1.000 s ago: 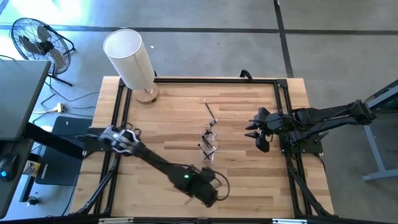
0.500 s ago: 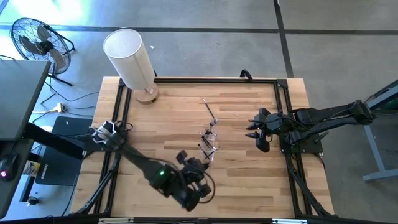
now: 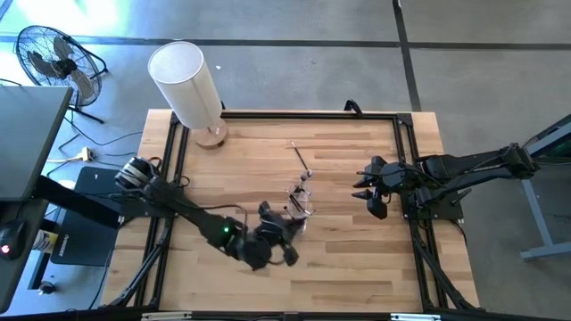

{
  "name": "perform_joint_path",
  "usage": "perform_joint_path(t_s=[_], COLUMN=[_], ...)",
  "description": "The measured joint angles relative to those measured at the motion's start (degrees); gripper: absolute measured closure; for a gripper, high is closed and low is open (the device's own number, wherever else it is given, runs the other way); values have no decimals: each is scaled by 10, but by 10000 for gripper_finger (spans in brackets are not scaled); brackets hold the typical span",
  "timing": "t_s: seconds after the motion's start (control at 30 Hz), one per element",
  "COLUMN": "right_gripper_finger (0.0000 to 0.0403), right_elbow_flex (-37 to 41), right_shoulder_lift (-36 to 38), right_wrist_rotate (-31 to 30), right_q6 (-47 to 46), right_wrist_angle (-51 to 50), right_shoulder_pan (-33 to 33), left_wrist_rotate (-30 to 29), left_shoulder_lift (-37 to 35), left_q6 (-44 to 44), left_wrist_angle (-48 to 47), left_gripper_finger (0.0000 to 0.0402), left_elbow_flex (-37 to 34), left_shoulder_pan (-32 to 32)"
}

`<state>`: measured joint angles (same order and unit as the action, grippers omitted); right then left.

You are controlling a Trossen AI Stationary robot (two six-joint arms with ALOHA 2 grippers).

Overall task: Pick & Place Makeup Brushes
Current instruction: Put the lash brush into the transparent organizer

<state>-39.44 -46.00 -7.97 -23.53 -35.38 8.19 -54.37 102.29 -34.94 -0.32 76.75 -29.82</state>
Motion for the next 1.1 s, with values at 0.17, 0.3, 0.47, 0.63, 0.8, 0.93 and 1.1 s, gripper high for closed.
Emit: perform_joint_path(t_s=[0.17, 0.3, 0.47, 0.63, 0.8, 0.93, 1.1], right_gripper_finger=[269, 269, 269, 269, 269, 269, 269], right_elbow_flex=[0, 0, 0, 0, 0, 0, 0], right_shoulder_lift=[0, 0, 0, 0, 0, 0, 0], right_wrist_rotate=[-4, -6, -5, -9, -44, -77, -116], right_q6=[4, 4, 0, -5, -24, -51, -93], right_wrist_angle=[1, 1, 1, 1, 1, 1, 4], right_shoulder_pan=[0, 0, 0, 0, 0, 0, 0], left_wrist_rotate=[24, 70, 127, 206, 270, 268, 275], left_shoulder_lift=[-26, -26, -26, -28, -27, -27, -27], left_q6=[134, 225, 212, 227, 212, 212, 244], left_wrist_angle=[336, 581, 632, 623, 563, 530, 516], left_gripper_finger=[391, 391, 391, 391, 389, 348, 272], left_elbow_flex=[-157, -257, -306, -307, -307, -307, -307], left_shoulder_pan=[22, 41, 76, 105, 120, 118, 118])
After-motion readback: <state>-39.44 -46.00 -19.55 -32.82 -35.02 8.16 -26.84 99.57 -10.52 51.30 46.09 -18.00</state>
